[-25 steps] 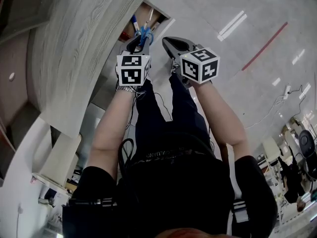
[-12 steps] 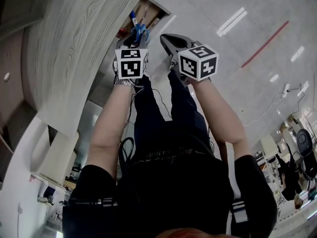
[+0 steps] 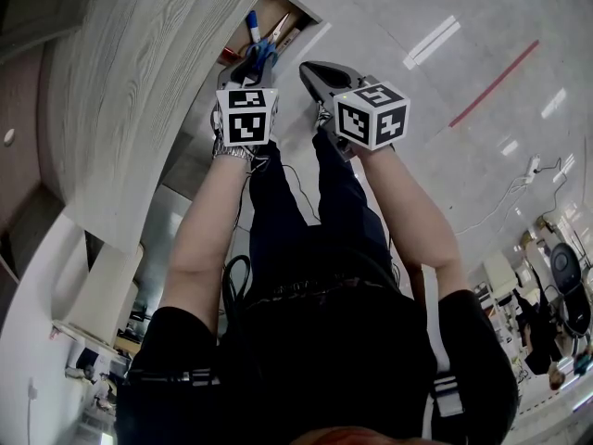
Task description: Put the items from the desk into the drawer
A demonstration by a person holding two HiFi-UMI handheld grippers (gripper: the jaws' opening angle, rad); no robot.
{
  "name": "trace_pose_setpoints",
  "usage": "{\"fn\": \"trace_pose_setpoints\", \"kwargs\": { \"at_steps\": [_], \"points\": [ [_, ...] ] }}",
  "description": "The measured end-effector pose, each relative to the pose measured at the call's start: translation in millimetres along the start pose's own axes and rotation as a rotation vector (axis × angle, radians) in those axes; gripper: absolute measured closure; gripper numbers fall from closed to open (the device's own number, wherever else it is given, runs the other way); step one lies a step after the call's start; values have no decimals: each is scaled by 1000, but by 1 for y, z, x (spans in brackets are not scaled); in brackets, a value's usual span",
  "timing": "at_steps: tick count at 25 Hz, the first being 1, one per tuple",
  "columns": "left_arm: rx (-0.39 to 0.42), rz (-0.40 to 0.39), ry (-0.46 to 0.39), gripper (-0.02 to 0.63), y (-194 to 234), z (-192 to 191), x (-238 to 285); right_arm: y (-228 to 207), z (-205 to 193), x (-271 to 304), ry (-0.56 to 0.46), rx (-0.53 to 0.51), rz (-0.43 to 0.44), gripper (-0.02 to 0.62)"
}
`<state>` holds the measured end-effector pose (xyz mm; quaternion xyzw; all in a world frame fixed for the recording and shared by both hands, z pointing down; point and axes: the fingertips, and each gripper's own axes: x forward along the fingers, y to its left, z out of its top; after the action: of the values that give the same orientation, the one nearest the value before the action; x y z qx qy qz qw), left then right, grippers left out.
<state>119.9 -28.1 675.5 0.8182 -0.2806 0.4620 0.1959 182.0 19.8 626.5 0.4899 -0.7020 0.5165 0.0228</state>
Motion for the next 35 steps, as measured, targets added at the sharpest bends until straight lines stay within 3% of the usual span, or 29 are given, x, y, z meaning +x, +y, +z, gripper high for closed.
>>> {"fn": "trace_pose_setpoints", "kwargs": {
  "at_steps": [3, 6, 19, 35],
  "points": [
    [-11, 0, -19, 523, 2, 4, -3, 0, 2, 1, -2, -3, 1, 578],
    [-14, 6, -44, 594, 4, 6, -10, 2, 3, 1, -7, -12, 3, 578],
    [-2, -93, -205, 595, -8, 48, -87, 42, 24, -27, -62, -115, 15, 578],
    [29, -271, -374, 595, -27, 92, -204, 150, 74, -92, -220, -278, 76, 578]
  ]
}}
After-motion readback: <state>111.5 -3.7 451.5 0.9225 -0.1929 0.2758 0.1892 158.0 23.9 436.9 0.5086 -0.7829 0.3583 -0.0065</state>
